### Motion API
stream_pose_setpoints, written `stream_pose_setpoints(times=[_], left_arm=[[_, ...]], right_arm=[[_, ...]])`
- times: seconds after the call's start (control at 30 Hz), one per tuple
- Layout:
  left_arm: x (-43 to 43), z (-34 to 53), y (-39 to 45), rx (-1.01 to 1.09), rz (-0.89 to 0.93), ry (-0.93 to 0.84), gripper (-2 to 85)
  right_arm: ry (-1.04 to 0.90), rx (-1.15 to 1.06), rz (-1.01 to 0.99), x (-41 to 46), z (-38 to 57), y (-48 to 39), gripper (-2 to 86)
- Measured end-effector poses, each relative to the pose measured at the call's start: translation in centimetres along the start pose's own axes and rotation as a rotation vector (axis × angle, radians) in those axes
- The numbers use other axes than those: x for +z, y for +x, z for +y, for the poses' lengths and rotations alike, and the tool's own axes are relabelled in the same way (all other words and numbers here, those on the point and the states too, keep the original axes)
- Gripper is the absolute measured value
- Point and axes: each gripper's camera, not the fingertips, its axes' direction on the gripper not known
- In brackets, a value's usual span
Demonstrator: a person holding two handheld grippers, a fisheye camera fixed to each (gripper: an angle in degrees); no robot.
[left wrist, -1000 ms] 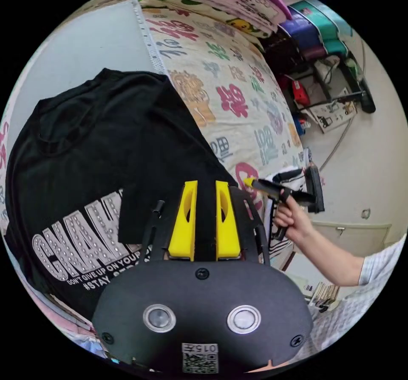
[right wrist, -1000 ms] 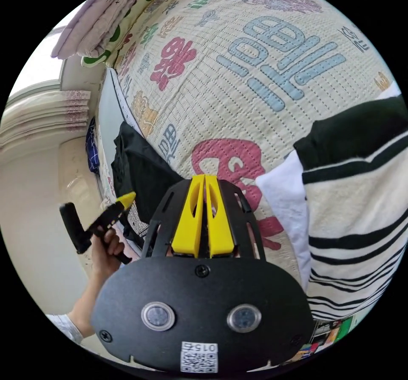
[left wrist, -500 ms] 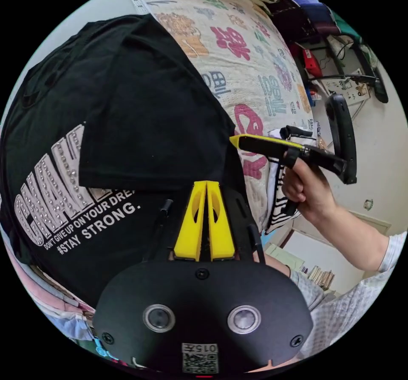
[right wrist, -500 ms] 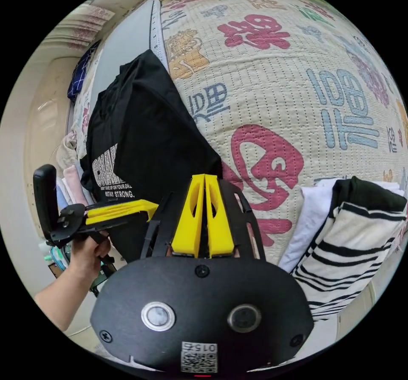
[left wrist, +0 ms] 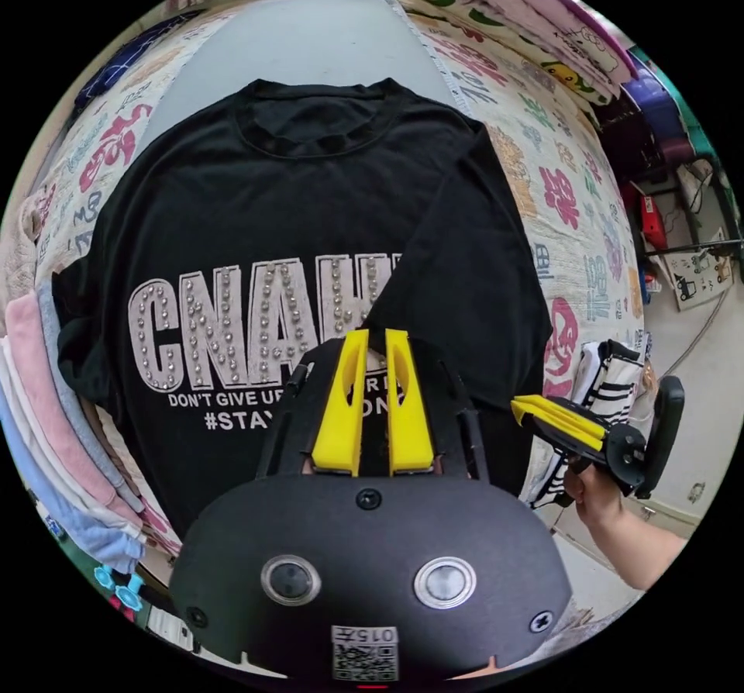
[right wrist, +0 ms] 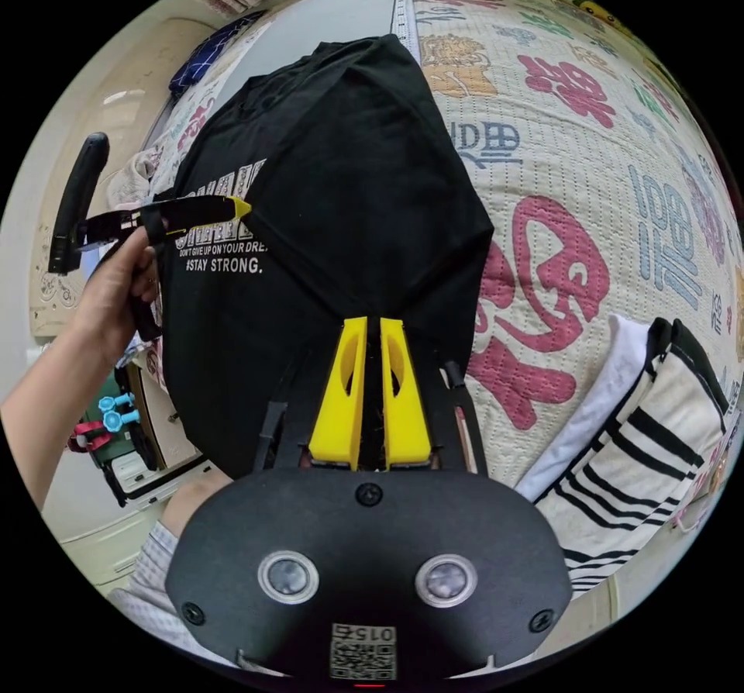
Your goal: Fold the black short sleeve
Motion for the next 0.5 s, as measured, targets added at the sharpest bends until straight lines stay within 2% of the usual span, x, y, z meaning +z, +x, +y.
stream_pose_setpoints(times=[0.13, 0.2, 0.27, 0.33, 0.37, 0.4, 0.43, 0.5], left_arm=[[-1.0, 2.2, 2.5, 0.116, -0.119, 0.075, 3.9], [-1.3, 4.6, 4.7, 0.221, -0.242, 0.169, 4.1], [-1.8, 5.2, 5.1, 0.284, -0.268, 0.159, 4.0], [-3.0, 4.8, 3.6, 0.277, -0.179, 0.080, 3.9], [-4.2, 4.7, 1.3, 0.234, -0.048, 0.041, 4.4], [-6.3, 5.2, -1.6, 0.180, 0.070, 0.073, 5.2], [-7.5, 5.7, -3.1, 0.150, 0.102, 0.106, 5.4], [-12.8, 8.6, -9.9, 0.000, 0.038, 0.256, 6.8]], right_arm=[[0.015, 0.010, 0.069, 4.4, -0.2, 0.8, 2.3], [0.004, 0.014, 0.136, 7.1, -0.7, 1.0, 1.6], [-0.025, 0.010, 0.181, 8.9, -1.4, 1.3, 1.4], [-0.081, 0.044, 0.187, 10.4, -2.6, 2.2, 1.5], [-0.132, 0.074, 0.183, 11.2, -3.7, 3.0, 1.7], [-0.149, 0.118, 0.187, 11.4, -4.6, 3.6, 1.9], [-0.138, 0.131, 0.194, 11.3, -5.0, 3.7, 2.0], [-0.039, 0.106, 0.193, 9.8, -6.3, 2.1, 2.6]])
